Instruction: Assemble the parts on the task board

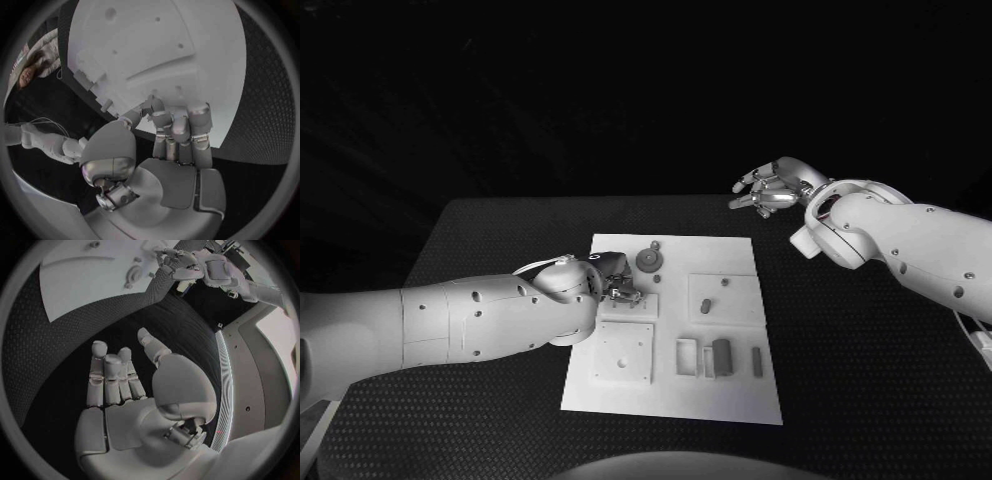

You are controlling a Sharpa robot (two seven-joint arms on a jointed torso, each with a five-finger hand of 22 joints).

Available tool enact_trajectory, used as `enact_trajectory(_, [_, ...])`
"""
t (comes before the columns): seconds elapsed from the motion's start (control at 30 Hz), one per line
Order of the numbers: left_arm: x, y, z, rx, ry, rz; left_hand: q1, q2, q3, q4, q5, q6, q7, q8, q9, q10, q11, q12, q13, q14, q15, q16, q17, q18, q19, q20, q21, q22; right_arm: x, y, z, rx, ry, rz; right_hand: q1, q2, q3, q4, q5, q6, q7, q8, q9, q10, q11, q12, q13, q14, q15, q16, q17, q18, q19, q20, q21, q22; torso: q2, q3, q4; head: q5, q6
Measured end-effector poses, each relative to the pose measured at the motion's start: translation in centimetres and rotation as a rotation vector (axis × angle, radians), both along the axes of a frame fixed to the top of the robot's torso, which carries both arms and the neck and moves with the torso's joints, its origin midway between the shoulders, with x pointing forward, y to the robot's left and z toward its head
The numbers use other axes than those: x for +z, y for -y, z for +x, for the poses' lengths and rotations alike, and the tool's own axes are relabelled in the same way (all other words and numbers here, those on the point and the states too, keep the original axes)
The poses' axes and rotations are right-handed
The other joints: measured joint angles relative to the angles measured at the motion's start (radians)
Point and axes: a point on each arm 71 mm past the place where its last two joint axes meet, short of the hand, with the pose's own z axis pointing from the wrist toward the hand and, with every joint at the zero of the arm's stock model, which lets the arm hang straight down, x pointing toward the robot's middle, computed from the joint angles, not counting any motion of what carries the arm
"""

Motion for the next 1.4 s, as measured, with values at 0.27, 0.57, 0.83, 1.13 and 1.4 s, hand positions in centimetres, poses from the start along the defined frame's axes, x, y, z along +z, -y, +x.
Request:
enact_trajectory(0.27, [-0.05,0.27,-0.12,-0.021,-0.024,0.019,0.000,0.000,0.000,0.000,-0.011,-0.005,0.002,0.000,-0.003,0.000,0.000,0.000,0.000,0.000,0.000,0.000,0.000,0.000,0.000,0.000,0.000,0.000,-0.07,0.00,-0.02,0.000,-0.002,0.000,0.000,0.000,0.000,0.000,0.000,0.000,0.000,0.000,0.000,0.000,0.000,0.000,0.000,0.000,0.000,0.000,0.000,0.005,0.000,0.000,0.000,0.000,0.000,0.0007,0.0001,0.000,-0.001])
enact_trajectory(0.57, [-0.03,0.50,-0.23,-0.043,-0.046,0.037,0.003,-0.003,0.000,0.000,-0.065,-0.014,0.011,-0.011,-0.015,-0.006,0.009,0.000,0.000,0.000,0.000,0.000,0.002,0.000,-0.003,-0.002,0.000,0.000,-0.27,0.01,-0.07,0.001,-0.006,0.000,0.000,0.000,0.000,0.000,0.000,-0.002,-0.002,0.000,0.000,0.000,0.000,0.000,-0.001,0.000,0.000,0.000,-0.001,0.005,0.000,0.000,0.000,0.000,0.000,0.0000,0.0005,0.000,-0.002])
enact_trajectory(0.83, [-0.01,0.47,-0.23,-0.050,-0.053,0.043,0.016,-0.005,0.000,0.000,-0.070,-0.014,0.011,-0.020,-0.023,-0.006,0.009,0.000,0.000,0.000,0.000,0.000,0.002,0.000,-0.006,-0.002,0.000,0.000,-0.35,0.03,-0.10,0.001,-0.007,0.000,0.000,0.000,0.000,0.000,0.000,-0.002,-0.002,0.000,0.000,0.000,0.000,0.000,-0.001,0.000,0.000,0.000,-0.001,0.005,0.000,0.000,0.000,0.000,0.000,-0.0004,0.0005,-0.001,-0.002])
enact_trajectory(1.13, [-0.07,0.31,-0.22,-0.044,-0.043,0.033,0.017,-0.003,0.000,0.000,-0.072,-0.014,0.011,-0.028,-0.029,-0.005,0.009,0.000,0.000,0.000,0.000,0.000,0.003,0.000,-0.006,-0.002,0.000,0.000,-0.37,0.03,-0.10,0.001,-0.008,-0.001,0.000,0.000,0.000,0.000,0.000,-0.001,-0.002,0.000,0.000,0.000,0.000,0.000,-0.001,0.000,0.000,0.000,-0.001,0.005,0.000,0.000,0.000,0.000,0.000,-0.0004,0.0011,-0.001,-0.001])
enact_trajectory(1.4, [-0.20,-0.39,-0.17,-0.008,-0.013,0.011,0.017,-0.001,0.000,0.000,-0.074,-0.010,0.015,-0.033,-0.035,-0.004,0.010,0.000,0.000,0.000,0.000,0.000,0.003,0.000,-0.006,-0.002,0.000,0.000,-0.38,0.04,-0.10,0.001,-0.008,-0.001,0.000,0.000,0.000,0.000,0.000,0.002,-0.001,0.000,0.000,0.000,0.000,0.005,-0.002,0.000,0.000,0.000,-0.001,0.005,0.000,0.000,0.000,0.000,0.000,-0.0004,0.0010,0.000,-0.002])
